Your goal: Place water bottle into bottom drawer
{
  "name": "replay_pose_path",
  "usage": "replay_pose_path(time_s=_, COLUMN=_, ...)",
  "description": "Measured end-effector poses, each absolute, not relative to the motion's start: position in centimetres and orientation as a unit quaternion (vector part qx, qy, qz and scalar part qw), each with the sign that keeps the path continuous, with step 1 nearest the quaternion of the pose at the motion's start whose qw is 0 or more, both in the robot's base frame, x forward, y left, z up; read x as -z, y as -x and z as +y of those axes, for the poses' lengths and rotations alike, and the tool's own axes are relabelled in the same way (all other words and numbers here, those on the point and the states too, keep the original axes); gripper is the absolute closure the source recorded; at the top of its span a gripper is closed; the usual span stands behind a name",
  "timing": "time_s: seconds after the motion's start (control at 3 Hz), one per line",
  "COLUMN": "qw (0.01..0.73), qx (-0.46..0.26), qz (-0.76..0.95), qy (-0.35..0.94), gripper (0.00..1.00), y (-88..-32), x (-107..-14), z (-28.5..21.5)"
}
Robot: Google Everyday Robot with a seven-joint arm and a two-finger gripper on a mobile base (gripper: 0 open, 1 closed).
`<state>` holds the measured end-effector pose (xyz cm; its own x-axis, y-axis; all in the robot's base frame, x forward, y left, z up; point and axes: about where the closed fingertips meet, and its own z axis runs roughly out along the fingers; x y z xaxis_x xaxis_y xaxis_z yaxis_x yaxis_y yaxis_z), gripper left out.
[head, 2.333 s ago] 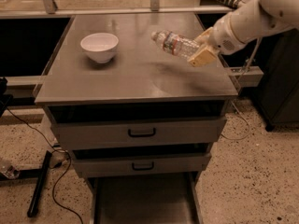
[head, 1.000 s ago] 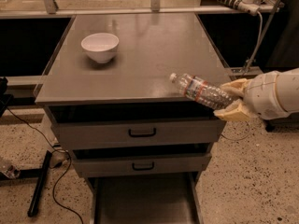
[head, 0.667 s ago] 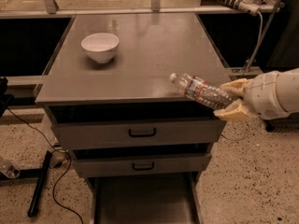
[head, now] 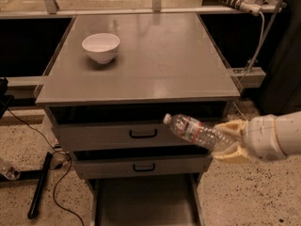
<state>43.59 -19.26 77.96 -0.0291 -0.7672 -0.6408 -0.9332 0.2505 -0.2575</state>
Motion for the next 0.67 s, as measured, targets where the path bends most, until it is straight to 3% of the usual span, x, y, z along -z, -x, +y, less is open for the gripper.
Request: replay_pose_path(time_s=0.67, qw=0.312, qx=-0.145, qz=0.743, qy=0.574, gripper=1.00, y=-39.0, x=-65.8, z=-18.9)
